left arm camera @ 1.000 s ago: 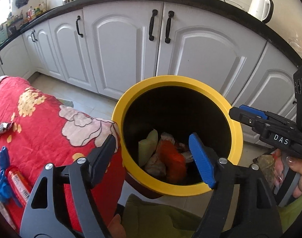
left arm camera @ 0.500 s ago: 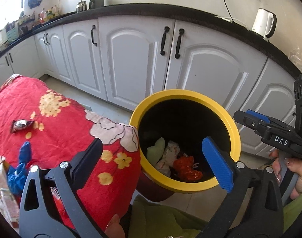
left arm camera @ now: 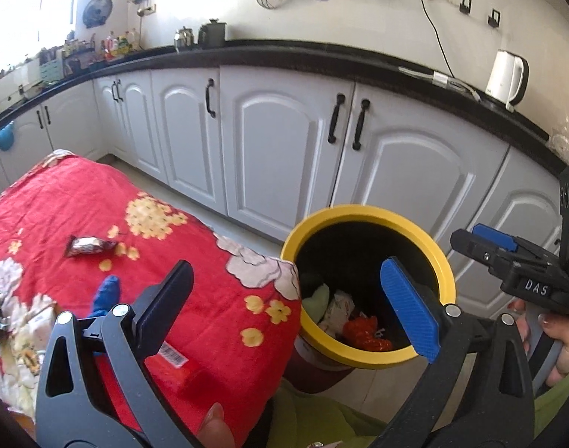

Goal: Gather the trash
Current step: 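Return both tools from the bin to the table above the trash, then grasp the pink snack wrapper with the left tool while the right tool grasps the blue glove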

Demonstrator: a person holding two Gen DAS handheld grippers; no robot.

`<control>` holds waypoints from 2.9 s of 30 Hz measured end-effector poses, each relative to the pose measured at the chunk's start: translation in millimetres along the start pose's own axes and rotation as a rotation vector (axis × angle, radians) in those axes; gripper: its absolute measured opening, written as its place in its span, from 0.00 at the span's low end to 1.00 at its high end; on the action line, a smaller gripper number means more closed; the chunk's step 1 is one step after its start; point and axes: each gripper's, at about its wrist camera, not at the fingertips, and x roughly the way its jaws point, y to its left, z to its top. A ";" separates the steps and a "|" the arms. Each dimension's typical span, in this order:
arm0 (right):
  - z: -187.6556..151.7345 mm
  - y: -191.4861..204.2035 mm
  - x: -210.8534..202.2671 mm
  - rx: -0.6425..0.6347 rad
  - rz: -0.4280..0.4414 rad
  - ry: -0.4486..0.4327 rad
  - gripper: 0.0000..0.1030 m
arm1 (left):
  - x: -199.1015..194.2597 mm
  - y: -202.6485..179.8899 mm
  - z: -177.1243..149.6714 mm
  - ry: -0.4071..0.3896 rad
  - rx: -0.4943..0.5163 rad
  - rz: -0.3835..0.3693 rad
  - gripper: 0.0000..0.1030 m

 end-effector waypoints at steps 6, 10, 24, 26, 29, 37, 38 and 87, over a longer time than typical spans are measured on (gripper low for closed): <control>4.5 16.1 -4.0 -0.032 0.022 -0.013 0.81 | -16.0 11.9 4.2 -0.037 -0.021 0.014 0.89; 7.0 28.6 -6.2 -0.052 0.041 -0.020 0.81 | -26.5 20.6 4.0 -0.060 -0.037 0.030 0.89; 5.8 79.9 -7.5 -0.147 0.114 -0.021 0.81 | -70.4 50.5 2.2 -0.157 -0.061 0.126 0.89; 4.5 88.2 -8.1 -0.159 0.123 -0.017 0.81 | -76.0 55.0 1.2 -0.167 -0.066 0.141 0.89; 3.7 99.9 -7.8 -0.180 0.142 -0.012 0.81 | -83.5 62.7 -0.9 -0.179 -0.075 0.159 0.89; -1.6 127.0 -6.3 -0.227 0.185 0.003 0.81 | -102.9 86.2 -7.0 -0.205 -0.115 0.212 0.89; -1.9 130.9 -6.3 -0.233 0.190 0.005 0.81 | -105.3 88.7 -7.6 -0.209 -0.119 0.218 0.89; -42.8 307.5 131.3 -0.753 0.305 0.244 0.75 | -127.4 242.5 -116.4 0.066 -0.611 0.484 0.89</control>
